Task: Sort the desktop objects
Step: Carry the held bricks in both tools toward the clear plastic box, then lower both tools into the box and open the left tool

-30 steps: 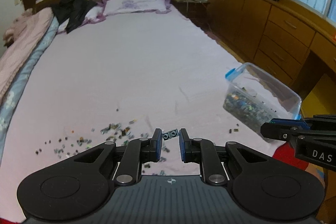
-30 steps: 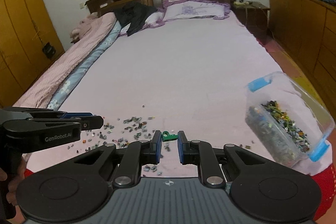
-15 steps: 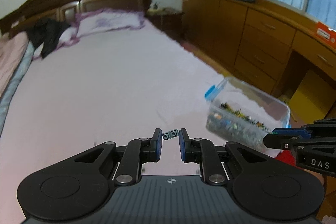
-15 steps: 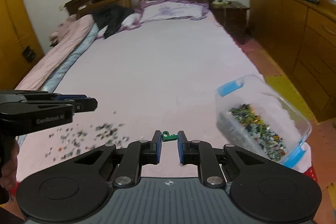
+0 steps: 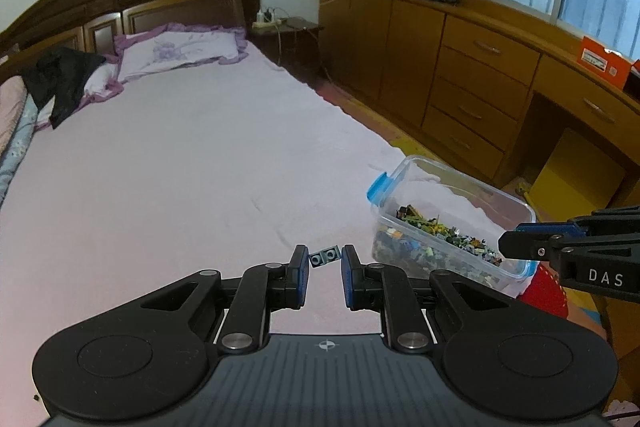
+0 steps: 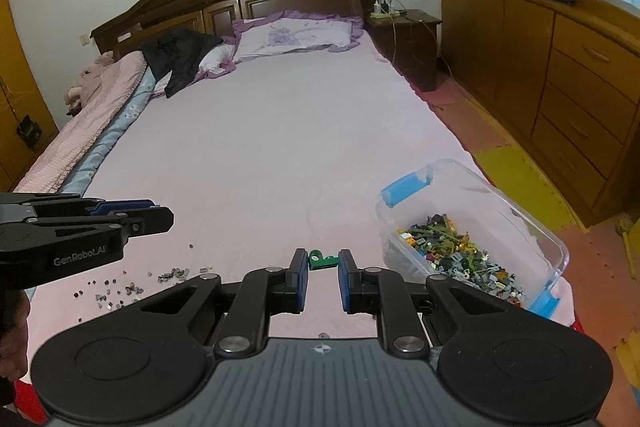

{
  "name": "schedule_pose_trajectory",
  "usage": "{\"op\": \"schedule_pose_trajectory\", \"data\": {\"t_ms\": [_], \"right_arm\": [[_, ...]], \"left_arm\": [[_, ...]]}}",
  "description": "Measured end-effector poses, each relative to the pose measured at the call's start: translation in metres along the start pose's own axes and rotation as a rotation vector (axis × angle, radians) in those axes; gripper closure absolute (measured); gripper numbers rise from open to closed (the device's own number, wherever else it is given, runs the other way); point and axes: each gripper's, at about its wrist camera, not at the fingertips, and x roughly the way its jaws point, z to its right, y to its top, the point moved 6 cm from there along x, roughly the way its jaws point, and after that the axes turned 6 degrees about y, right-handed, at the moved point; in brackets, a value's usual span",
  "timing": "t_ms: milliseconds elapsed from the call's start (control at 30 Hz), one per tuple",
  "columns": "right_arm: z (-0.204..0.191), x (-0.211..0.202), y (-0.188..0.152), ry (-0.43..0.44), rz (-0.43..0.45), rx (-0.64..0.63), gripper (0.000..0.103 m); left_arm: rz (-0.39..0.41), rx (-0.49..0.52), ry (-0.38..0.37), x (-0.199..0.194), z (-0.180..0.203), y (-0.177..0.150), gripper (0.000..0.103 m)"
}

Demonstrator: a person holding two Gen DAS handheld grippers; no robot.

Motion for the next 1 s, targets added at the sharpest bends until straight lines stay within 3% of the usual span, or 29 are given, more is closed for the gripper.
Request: {"op": "schedule_pose_trajectory", "data": {"t_ms": [400,1000], "right_arm": [[0.041,0.019,0.013,0.046,-0.009,-0.028,0.086],[0.203,0.034,0.027,0.095,-0.057,0.027,0.086]], "left_arm": [[-0.037,-0.018,0.053,0.027,0.030,0.021,0.084],[-0.106,0.015,0.039,0.082,0.162,0.070,0.084]]}}
